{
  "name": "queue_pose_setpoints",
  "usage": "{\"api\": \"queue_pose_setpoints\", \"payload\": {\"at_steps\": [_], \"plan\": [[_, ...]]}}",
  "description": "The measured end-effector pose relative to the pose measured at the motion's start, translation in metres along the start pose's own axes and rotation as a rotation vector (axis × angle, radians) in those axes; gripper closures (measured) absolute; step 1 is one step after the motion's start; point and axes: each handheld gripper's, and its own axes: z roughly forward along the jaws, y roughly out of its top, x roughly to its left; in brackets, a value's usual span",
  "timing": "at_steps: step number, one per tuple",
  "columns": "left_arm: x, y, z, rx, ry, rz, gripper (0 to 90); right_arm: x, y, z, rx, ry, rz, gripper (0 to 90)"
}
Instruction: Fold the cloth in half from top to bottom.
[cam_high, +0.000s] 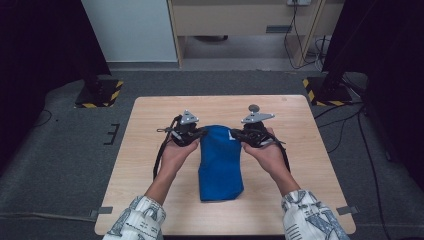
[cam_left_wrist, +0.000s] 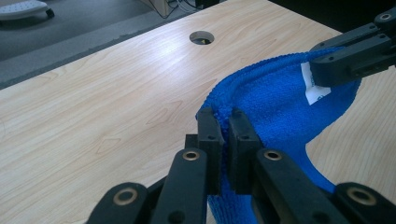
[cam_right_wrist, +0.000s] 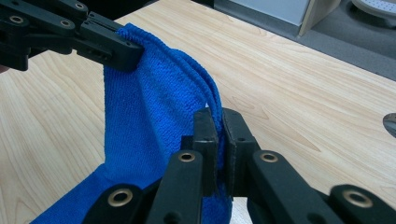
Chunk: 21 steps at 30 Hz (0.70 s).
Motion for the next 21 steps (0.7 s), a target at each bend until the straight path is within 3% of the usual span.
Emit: {"api": "queue_pose_setpoints", "payload": {"at_steps": [8,21], "plan": [[0.006,0.004,0.005,-0.001,0.005,-0.016,85.4,-0.005,0.005,0.005,0.002,-0.008,0.007,85.6],[0.028,0.028,0.021,-0.004,0.021,-0.025,85.4,-0.032,0.032,0.024,0.007,-0.038,0.028,85.6]]}}
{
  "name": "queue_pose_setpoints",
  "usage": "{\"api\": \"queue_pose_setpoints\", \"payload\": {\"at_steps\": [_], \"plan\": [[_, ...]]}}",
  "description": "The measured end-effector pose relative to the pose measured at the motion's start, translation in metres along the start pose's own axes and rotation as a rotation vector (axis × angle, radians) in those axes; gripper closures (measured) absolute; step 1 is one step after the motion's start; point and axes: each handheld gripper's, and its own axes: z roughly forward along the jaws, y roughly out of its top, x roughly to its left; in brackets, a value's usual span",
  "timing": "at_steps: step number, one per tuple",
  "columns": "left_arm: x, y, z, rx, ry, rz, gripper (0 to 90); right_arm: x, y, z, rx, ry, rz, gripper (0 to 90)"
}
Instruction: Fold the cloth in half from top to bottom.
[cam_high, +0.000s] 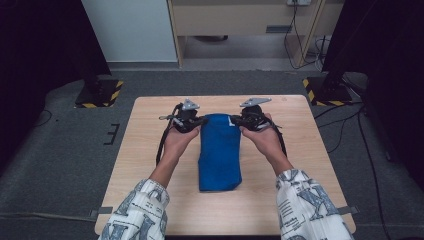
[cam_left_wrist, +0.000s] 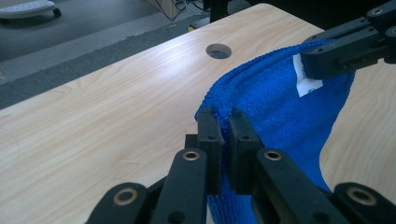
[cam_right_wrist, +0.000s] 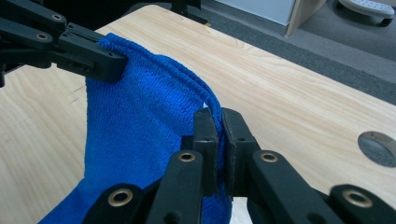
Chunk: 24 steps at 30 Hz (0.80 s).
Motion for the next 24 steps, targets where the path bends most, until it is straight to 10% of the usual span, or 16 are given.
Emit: {"api": "queue_pose_setpoints", "payload": {"at_steps": [24], "plan": [[-0.029,-0.048,-0.02,0.021,-0.034,0.061,85.3,0.03,-0.052,-0.016,-0.011,0.055,-0.029,85.6]]}}
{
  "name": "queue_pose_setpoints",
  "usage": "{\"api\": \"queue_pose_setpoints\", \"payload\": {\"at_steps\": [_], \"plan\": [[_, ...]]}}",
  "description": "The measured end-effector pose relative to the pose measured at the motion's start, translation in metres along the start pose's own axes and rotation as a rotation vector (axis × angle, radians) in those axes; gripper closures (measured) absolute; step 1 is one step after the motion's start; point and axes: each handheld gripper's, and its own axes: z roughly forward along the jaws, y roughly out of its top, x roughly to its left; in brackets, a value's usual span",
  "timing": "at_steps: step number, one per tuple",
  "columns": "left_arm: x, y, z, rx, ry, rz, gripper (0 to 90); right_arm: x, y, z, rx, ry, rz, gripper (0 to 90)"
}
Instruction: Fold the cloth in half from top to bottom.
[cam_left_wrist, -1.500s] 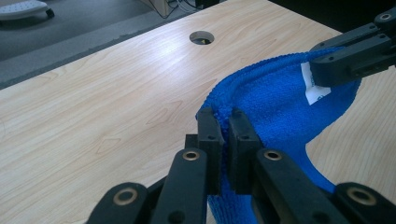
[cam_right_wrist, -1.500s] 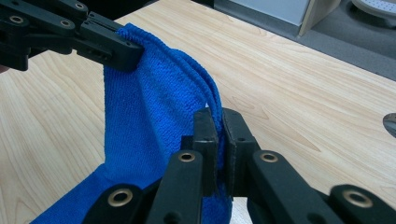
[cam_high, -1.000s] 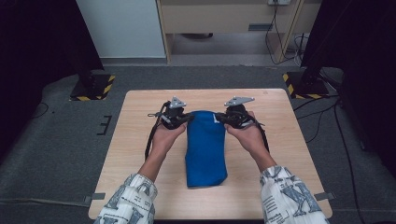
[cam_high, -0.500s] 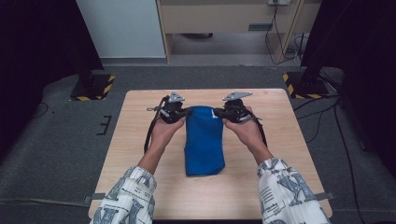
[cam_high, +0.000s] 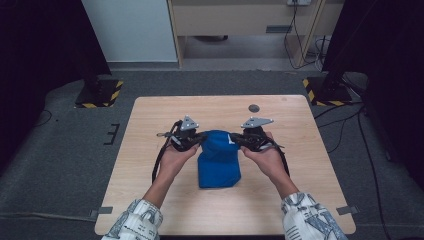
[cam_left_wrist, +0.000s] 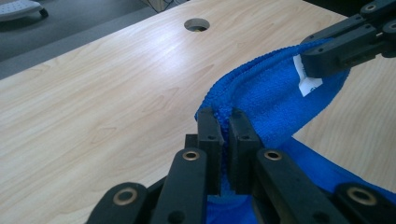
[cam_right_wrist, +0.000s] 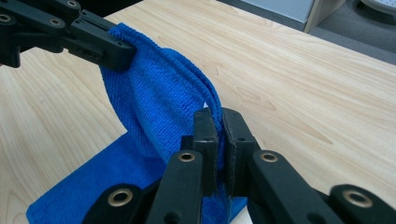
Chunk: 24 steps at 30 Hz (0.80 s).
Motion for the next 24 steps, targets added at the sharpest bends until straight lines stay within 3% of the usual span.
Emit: {"api": "queue_pose_setpoints", "payload": {"at_steps": [16,24], "plan": [[-0.016,-0.036,-0.004,0.019,-0.032,-0.023,85.0,0.015,-0.032,0.003,0.022,0.032,0.001,85.5],[-0.023,-0.044,-0.003,0.017,-0.047,-0.027,84.4,0.016,-0.041,0.002,0.029,0.034,0.003,85.4]]}}
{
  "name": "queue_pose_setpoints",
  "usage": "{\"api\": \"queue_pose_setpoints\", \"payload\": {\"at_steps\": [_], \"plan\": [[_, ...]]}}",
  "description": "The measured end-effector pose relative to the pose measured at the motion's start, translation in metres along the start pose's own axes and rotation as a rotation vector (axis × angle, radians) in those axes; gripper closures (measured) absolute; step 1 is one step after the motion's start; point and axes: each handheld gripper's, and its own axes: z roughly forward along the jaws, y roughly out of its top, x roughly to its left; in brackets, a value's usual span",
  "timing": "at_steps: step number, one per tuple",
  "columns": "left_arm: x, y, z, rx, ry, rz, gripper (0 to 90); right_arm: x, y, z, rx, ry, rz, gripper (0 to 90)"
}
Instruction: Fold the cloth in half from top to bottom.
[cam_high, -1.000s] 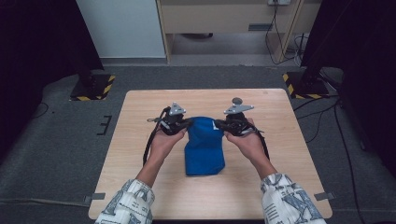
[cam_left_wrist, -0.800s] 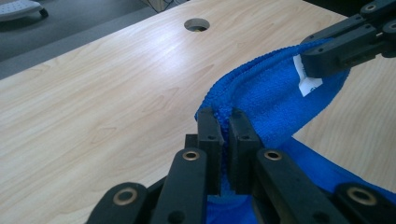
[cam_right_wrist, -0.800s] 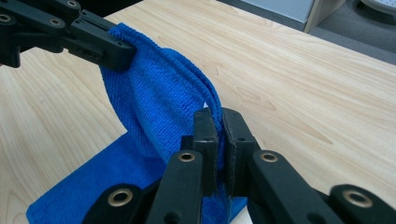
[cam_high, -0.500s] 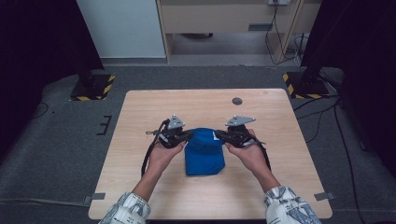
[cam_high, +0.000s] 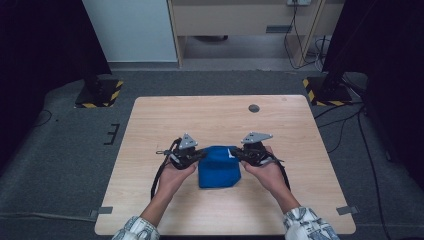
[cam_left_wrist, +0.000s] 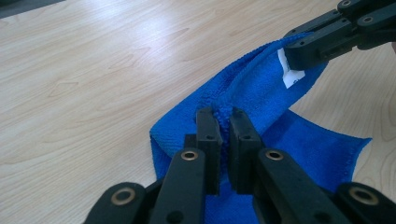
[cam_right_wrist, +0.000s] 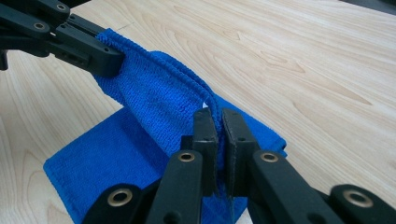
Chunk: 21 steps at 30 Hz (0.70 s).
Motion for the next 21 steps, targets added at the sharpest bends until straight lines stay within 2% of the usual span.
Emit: {"api": "queue_pose_setpoints", "payload": {"at_steps": [7,11,16,21], "plan": [[-0.005,-0.011,0.006,0.013,-0.011,-0.006,83.5,0.0,-0.009,-0.002,0.011,0.007,0.008,85.3],[-0.007,-0.017,0.005,0.005,-0.019,-0.021,82.7,0.004,-0.015,-0.002,0.02,0.014,-0.006,85.2],[-0.012,-0.024,0.004,0.007,-0.022,-0.01,82.6,0.006,-0.024,0.002,0.032,0.017,-0.006,85.1],[-0.01,-0.033,0.003,-0.002,-0.029,-0.033,81.2,0.009,-0.029,0.002,0.038,0.029,-0.011,85.0]]}}
